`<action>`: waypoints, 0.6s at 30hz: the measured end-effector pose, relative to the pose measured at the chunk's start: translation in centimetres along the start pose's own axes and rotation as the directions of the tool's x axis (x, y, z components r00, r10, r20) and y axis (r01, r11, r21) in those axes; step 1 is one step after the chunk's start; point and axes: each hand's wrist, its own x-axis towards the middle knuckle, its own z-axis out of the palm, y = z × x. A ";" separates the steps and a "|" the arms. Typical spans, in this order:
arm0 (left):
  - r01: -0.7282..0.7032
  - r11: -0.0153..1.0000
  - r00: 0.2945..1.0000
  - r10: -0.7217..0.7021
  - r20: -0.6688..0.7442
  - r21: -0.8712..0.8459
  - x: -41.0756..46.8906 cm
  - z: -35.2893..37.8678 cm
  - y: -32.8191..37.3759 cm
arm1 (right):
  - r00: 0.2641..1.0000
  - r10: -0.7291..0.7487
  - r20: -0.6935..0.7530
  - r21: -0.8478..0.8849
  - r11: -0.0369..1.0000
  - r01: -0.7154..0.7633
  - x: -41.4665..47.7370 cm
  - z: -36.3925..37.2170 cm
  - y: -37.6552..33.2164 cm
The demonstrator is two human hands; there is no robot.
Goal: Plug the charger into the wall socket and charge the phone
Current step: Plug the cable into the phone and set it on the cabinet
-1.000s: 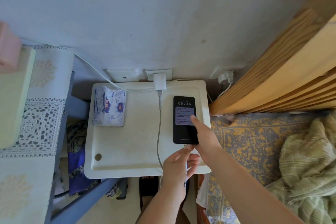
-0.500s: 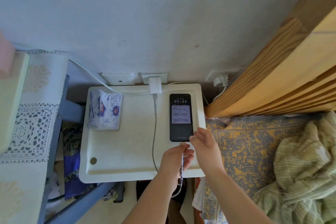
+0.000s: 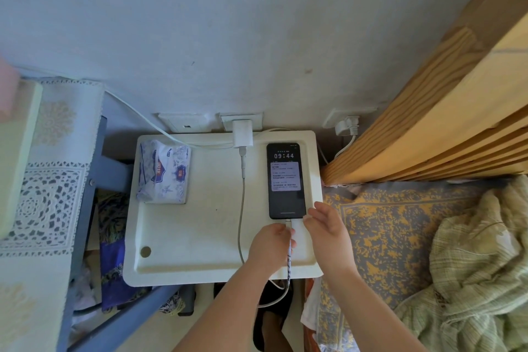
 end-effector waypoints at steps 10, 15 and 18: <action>-0.135 0.979 0.959 0.168 -0.227 0.153 -0.2 0.0 -1.1 | 1.000 -0.020 0.022 -0.084 0.996 0.022 -0.9 -0.4 1.3; -0.159 0.981 0.937 0.185 -0.295 0.112 0.0 0.0 -1.4 | 1.000 -0.006 0.020 -0.089 0.996 0.007 -1.1 -0.4 2.0; -0.169 0.982 0.930 0.187 -0.315 0.082 -0.1 -0.1 -1.4 | 1.000 0.002 0.026 -0.091 0.996 0.000 -1.3 -0.4 2.3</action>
